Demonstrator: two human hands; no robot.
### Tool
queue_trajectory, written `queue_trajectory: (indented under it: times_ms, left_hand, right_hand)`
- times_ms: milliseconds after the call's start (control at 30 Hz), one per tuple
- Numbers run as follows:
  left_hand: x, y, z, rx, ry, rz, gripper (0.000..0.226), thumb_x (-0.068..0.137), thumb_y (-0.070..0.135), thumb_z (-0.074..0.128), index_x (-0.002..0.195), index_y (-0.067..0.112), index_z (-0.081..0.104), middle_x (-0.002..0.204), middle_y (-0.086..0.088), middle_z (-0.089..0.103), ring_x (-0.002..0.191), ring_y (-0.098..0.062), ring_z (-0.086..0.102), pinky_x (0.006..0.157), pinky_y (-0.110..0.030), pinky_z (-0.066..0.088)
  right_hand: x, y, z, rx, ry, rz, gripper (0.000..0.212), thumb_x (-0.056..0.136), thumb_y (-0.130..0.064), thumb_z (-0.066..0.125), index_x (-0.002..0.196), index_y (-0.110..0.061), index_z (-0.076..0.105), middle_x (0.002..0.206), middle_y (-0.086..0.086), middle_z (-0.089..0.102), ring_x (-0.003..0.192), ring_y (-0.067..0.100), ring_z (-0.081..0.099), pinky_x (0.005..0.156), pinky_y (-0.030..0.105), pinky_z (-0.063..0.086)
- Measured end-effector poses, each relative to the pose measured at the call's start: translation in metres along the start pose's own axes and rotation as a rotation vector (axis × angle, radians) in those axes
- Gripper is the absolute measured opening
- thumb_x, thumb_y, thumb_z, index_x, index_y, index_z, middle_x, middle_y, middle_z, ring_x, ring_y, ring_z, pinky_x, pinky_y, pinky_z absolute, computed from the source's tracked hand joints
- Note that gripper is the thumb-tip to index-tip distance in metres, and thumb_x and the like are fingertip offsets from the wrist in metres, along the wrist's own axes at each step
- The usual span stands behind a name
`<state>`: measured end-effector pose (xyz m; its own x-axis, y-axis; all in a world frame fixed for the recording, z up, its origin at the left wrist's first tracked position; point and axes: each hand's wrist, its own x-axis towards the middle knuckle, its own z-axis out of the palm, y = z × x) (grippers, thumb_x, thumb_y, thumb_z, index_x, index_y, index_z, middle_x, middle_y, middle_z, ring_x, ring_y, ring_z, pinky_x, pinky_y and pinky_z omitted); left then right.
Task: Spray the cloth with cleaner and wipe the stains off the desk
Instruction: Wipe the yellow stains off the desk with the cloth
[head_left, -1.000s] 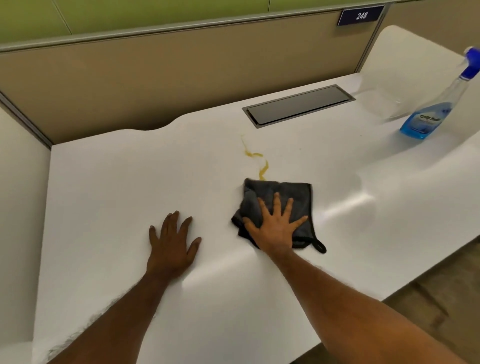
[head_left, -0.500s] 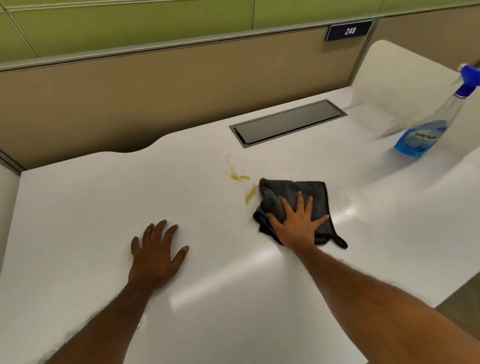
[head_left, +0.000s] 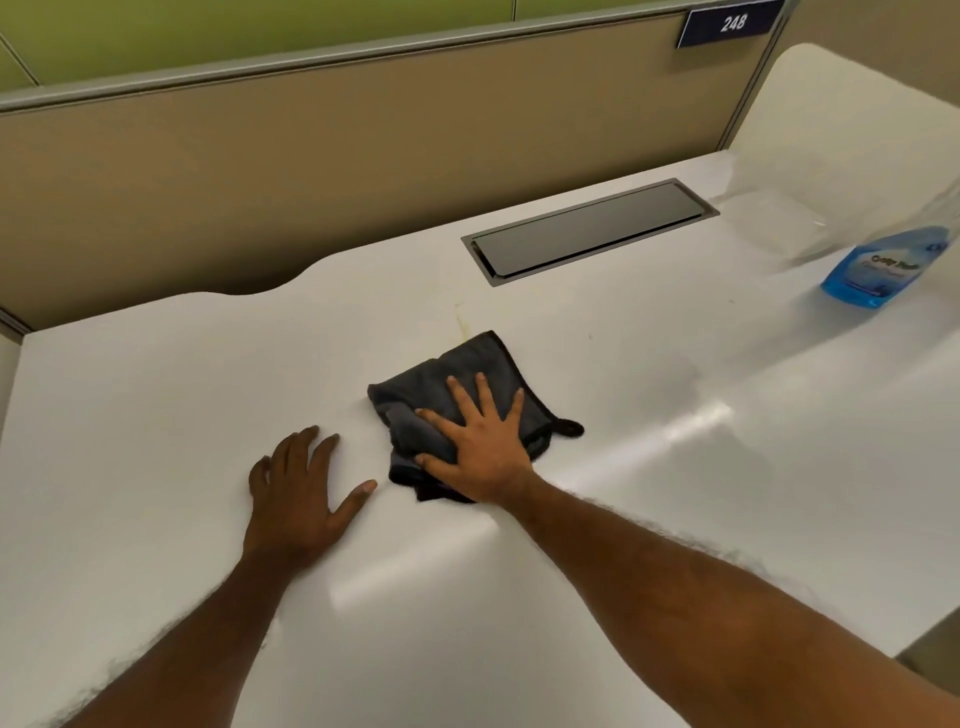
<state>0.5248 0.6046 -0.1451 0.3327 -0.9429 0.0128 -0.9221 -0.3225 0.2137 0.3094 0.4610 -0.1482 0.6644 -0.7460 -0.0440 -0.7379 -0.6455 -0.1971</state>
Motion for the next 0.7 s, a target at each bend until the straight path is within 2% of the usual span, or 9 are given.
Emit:
queue_trajectory:
  times_ms: [100, 200, 267, 333, 400, 533, 600, 700]
  left_hand:
    - [0.008, 0.0, 0.001, -0.001, 0.003, -0.003, 0.087, 0.079, 0.082, 0.024, 0.142, 0.024, 0.04, 0.155, -0.004, 0.032, 0.145, -0.027, 0.024, 0.115, -0.053, 0.021]
    - [0.017, 0.001, 0.0, -0.003, 0.008, -0.027, 0.086, 0.078, 0.081, 0.027, 0.143, 0.026, 0.039, 0.156, -0.002, 0.03, 0.147, -0.027, 0.018, 0.116, -0.053, 0.019]
    - [0.021, 0.001, 0.0, 0.0, 0.007, -0.036, 0.087, 0.077, 0.081, 0.028, 0.144, 0.026, 0.038, 0.157, -0.002, 0.028, 0.148, -0.028, 0.016, 0.116, -0.054, 0.018]
    - [0.025, 0.0, 0.0, 0.004, 0.006, -0.047, 0.088, 0.076, 0.082, 0.027, 0.145, 0.026, 0.037, 0.157, -0.003, 0.027, 0.148, -0.029, 0.015, 0.116, -0.055, 0.016]
    - [0.029, -0.001, 0.001, 0.013, 0.005, -0.056, 0.089, 0.076, 0.083, 0.025, 0.145, 0.028, 0.036, 0.158, -0.002, 0.025, 0.149, -0.028, 0.013, 0.117, -0.055, 0.015]
    - [0.036, -0.007, 0.002, 0.033, -0.01, -0.063, 0.09, 0.075, 0.085, 0.023, 0.147, 0.031, 0.032, 0.16, -0.001, 0.021, 0.15, -0.026, 0.009, 0.118, -0.055, 0.011]
    - [0.039, -0.012, 0.002, 0.043, -0.024, -0.076, 0.091, 0.074, 0.087, 0.021, 0.147, 0.033, 0.029, 0.16, 0.0, 0.019, 0.15, -0.025, 0.006, 0.118, -0.055, 0.01]
    - [0.043, -0.019, 0.003, 0.043, -0.024, -0.081, 0.092, 0.074, 0.088, 0.022, 0.148, 0.033, 0.028, 0.16, 0.001, 0.019, 0.15, -0.024, 0.008, 0.118, -0.055, 0.01]
  right_hand:
    - [0.002, 0.032, -0.006, 0.018, 0.03, 0.002, 0.066, 0.083, -0.076, 0.032, 0.145, -0.053, 0.027, 0.164, -0.005, 0.007, 0.15, 0.027, -0.008, 0.103, 0.077, -0.01]
    - [0.009, 0.065, -0.017, 0.025, 0.059, 0.328, 0.07, 0.082, -0.075, 0.039, 0.146, -0.049, 0.028, 0.164, -0.005, 0.006, 0.15, 0.025, -0.007, 0.101, 0.078, -0.015]
    - [0.013, 0.085, -0.026, 0.047, 0.077, 0.582, 0.073, 0.081, -0.078, 0.033, 0.147, -0.047, 0.024, 0.165, -0.002, 0.003, 0.15, 0.029, -0.009, 0.098, 0.079, -0.015]
    - [0.019, 0.094, -0.03, 0.061, 0.074, 0.726, 0.077, 0.081, -0.081, 0.025, 0.149, -0.046, 0.019, 0.165, 0.003, 0.0, 0.149, 0.034, -0.011, 0.098, 0.082, -0.011]
    - [0.027, 0.089, -0.029, 0.066, 0.067, 0.791, 0.08, 0.08, -0.081, 0.02, 0.15, -0.043, 0.018, 0.164, 0.006, 0.0, 0.148, 0.038, -0.013, 0.098, 0.082, -0.008]
    - [0.051, 0.066, -0.024, 0.075, 0.058, 0.828, 0.084, 0.079, -0.083, 0.019, 0.151, -0.042, 0.015, 0.164, 0.012, -0.005, 0.145, 0.045, -0.018, 0.095, 0.083, -0.009]
    - [0.065, 0.052, -0.02, 0.061, 0.045, 0.755, 0.085, 0.078, -0.084, 0.018, 0.151, -0.042, 0.015, 0.164, 0.012, -0.004, 0.144, 0.046, -0.017, 0.095, 0.083, -0.009]
    - [0.083, 0.02, -0.011, 0.022, 0.015, 0.544, 0.085, 0.076, -0.085, 0.017, 0.15, -0.044, 0.015, 0.164, 0.01, -0.004, 0.145, 0.045, -0.015, 0.094, 0.082, -0.015]
